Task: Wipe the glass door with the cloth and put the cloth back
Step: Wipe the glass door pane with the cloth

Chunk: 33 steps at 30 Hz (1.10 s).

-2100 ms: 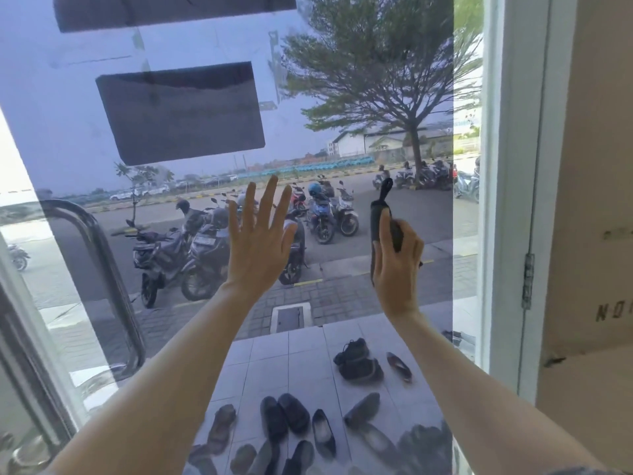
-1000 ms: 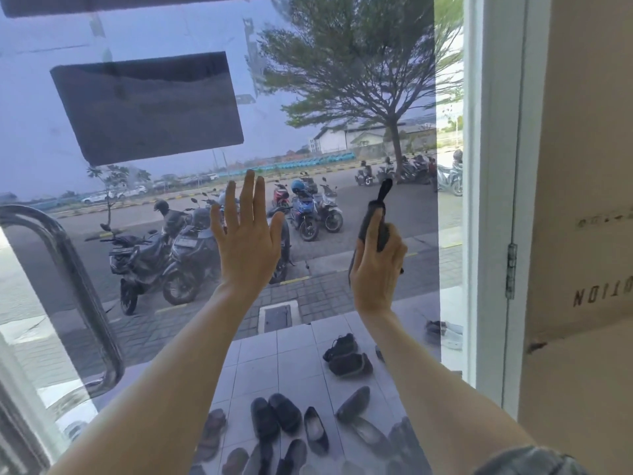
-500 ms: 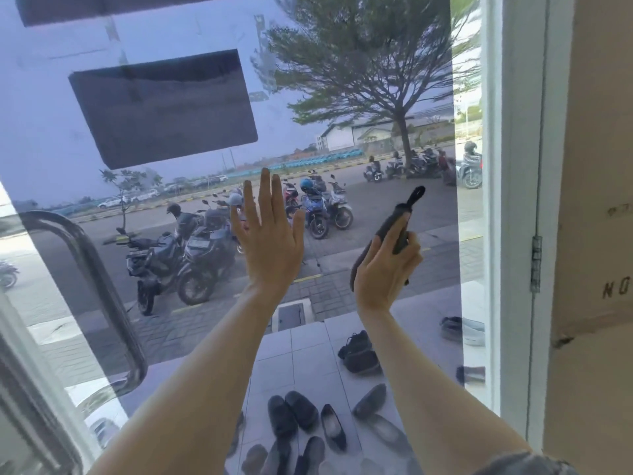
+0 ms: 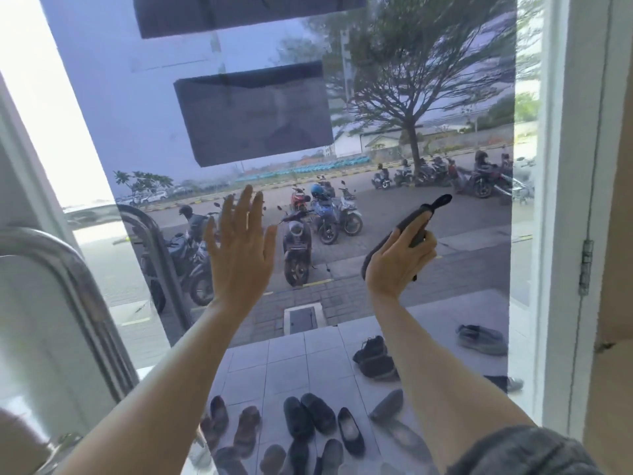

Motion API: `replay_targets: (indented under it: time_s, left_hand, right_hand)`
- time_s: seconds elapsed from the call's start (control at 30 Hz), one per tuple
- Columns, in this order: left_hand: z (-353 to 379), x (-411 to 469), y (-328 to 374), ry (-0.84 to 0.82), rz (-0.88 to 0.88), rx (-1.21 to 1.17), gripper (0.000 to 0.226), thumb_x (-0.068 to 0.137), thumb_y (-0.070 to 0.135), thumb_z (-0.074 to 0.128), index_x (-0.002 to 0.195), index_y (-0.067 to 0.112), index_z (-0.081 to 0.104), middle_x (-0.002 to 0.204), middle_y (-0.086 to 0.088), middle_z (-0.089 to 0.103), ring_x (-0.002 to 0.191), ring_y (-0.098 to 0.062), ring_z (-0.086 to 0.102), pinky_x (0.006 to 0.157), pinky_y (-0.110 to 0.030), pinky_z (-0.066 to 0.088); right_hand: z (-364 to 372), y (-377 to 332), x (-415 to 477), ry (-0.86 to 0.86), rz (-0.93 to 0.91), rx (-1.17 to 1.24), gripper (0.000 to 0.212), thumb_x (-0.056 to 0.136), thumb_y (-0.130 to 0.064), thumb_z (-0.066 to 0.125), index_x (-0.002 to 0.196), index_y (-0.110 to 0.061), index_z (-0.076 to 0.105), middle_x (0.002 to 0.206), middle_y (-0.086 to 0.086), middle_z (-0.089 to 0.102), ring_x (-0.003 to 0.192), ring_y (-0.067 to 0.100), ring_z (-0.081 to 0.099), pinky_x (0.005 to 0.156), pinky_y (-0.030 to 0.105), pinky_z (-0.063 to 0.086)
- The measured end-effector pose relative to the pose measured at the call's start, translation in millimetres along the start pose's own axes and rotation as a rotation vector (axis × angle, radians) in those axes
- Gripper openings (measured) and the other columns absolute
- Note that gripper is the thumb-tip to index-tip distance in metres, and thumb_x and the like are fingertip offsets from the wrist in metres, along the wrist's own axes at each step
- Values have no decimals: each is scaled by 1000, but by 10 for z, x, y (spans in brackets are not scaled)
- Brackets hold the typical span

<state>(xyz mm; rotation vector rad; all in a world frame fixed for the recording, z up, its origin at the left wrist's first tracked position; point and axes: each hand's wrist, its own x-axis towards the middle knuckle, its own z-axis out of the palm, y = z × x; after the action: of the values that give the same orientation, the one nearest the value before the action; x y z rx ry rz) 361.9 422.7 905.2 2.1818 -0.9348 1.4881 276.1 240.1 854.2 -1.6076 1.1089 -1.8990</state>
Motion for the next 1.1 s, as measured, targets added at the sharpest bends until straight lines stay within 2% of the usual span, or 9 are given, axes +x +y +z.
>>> replay_targets:
  time_s: [0.2, 0.37, 0.53, 0.63, 0.7, 0.77, 0.83, 0.93, 1.1]
  left_hand:
    - [6, -71, -332, -71, -125, -94, 54, 97, 40, 29, 147, 20, 22, 156, -3, 21, 141, -25, 20, 109, -54, 20]
    - [20, -43, -394, -112, -127, -112, 55, 97, 41, 27, 147, 21, 20, 156, 1, 20, 141, -22, 21, 109, -57, 24]
    - [-13, -46, -493, -82, -79, -125, 51, 97, 38, 26, 146, 24, 25, 154, 4, 26, 138, -17, 24, 106, -53, 24]
    - [-31, -70, -492, -27, -106, -245, 48, 99, 34, 26, 145, 22, 29, 153, 5, 29, 139, -15, 24, 108, -51, 19]
    - [-53, -69, -489, -27, -107, -306, 50, 99, 36, 21, 146, 21, 30, 154, 6, 26, 142, -13, 18, 113, -51, 17]
    - [-72, -98, -454, -68, -104, -334, 54, 98, 40, 17, 147, 20, 25, 156, 6, 20, 144, -13, 12, 115, -53, 14]
    - [-75, -184, -361, -88, -107, -308, 55, 98, 41, 18, 148, 19, 24, 157, 4, 18, 145, -17, 11, 116, -54, 8]
    - [-46, -311, -148, -128, -107, -244, 59, 96, 44, 13, 148, 20, 22, 158, 1, 14, 145, -24, 7, 113, -54, 2]
    - [-14, -263, -25, -171, -172, -272, 57, 96, 44, 15, 149, 23, 18, 158, 1, 11, 144, -26, 8, 111, -58, 7]
  right_hand:
    - [144, -494, 202, 10, -223, 15, 47, 99, -24, 23, 140, -4, 36, 121, 29, 50, 100, 39, 46, 78, 47, 47]
    - [256, -696, 75, 59, -381, -41, 44, 94, -10, 46, 138, -8, 41, 120, 24, 53, 99, 29, 35, 78, 41, 48]
    - [308, -838, -49, 37, -545, -23, 53, 87, -1, 53, 139, -10, 41, 120, 20, 51, 103, 29, 39, 78, 40, 48]
    - [338, -759, -341, -49, -791, 5, 59, 86, 0, 56, 140, -14, 37, 124, 15, 44, 107, 27, 41, 83, 38, 48]
    - [202, -316, -726, -240, -950, -31, 71, 79, 5, 61, 141, -14, 33, 123, 11, 38, 103, 25, 42, 82, 38, 49]
    - [-83, 351, -1087, -354, -908, -94, 77, 73, 9, 63, 141, -11, 32, 115, 10, 38, 95, 24, 41, 76, 38, 53]
    - [-399, 773, -1158, -316, -658, -131, 66, 79, 7, 57, 140, -5, 34, 113, 12, 39, 93, 27, 39, 72, 44, 54]
    - [-499, 553, -777, -197, -409, -39, 46, 94, -4, 43, 139, 0, 37, 115, 20, 44, 98, 30, 38, 76, 44, 49]
    - [-190, -374, -558, -220, -668, 150, 48, 94, -5, 47, 141, -9, 34, 120, 11, 36, 102, 31, 40, 83, 43, 50]
